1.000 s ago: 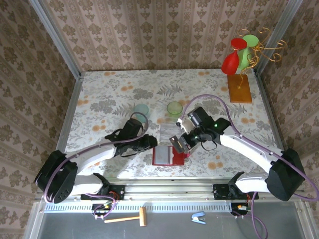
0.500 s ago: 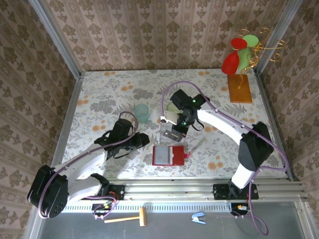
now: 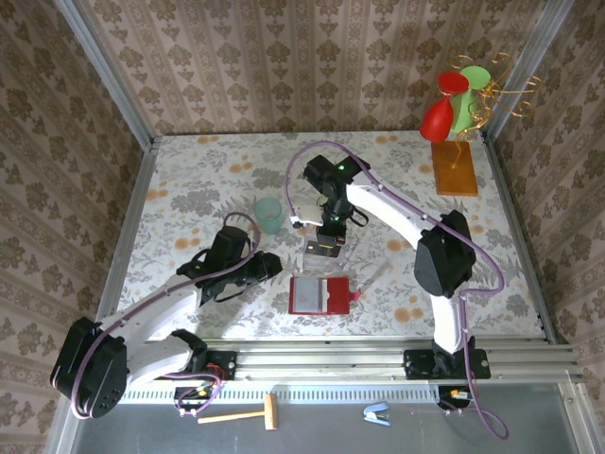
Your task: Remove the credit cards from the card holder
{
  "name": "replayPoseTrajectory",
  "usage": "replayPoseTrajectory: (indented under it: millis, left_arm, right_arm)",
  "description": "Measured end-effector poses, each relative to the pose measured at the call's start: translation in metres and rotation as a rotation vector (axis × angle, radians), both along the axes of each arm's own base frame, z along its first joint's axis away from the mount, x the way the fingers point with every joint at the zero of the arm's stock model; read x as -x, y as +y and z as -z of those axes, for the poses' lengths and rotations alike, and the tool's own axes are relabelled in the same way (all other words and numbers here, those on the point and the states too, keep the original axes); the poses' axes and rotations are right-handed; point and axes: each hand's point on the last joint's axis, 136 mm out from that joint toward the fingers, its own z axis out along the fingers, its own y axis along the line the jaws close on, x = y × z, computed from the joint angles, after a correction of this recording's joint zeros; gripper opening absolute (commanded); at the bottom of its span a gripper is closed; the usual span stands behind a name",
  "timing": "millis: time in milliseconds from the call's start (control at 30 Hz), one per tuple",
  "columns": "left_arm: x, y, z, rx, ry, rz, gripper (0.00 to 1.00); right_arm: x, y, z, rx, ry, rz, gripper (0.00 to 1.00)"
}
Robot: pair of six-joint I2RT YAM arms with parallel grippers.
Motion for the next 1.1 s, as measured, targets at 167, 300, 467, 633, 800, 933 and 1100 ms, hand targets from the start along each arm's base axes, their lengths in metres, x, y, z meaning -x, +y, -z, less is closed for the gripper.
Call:
replayPoseTrajectory:
  millis: [167, 300, 467, 633, 800, 933, 1100]
  left_arm:
    - [0.0, 0.003, 0.003, -0.004, 0.006, -0.008, 0.28]
    - [-0.001, 0.004, 0.003, -0.005, 0.007, -0.012, 0.29]
    - [0.0, 0.006, 0.005, -0.007, 0.009, -0.016, 0.28]
    - [0.001, 0.011, 0.006, -0.006, 0.002, -0.029, 0.28]
    - [0.002, 0.012, 0.006, -0.002, -0.003, -0.032, 0.28]
    - [0.003, 0.013, 0.005, 0.002, -0.007, -0.038, 0.28]
    - [0.002, 0.014, 0.0, 0.011, -0.026, -0.045, 0.28]
  right_arm:
    - [-0.008, 0.001, 0.009, 0.029, 0.025, -0.02, 0.0]
    - [-0.011, 0.0, 0.017, 0.045, 0.047, -0.031, 0.0]
    - [-0.01, -0.004, 0.03, 0.071, 0.088, -0.034, 0.0]
    - [-0.008, -0.003, 0.037, 0.065, 0.121, -0.045, 0.0]
    - [-0.005, 0.0, 0.044, 0.053, 0.152, -0.047, 0.0]
    - [-0.003, 0.0, 0.055, 0.055, 0.187, -0.041, 0.0]
    - [0.002, -0.003, 0.064, 0.057, 0.221, -0.035, 0.0]
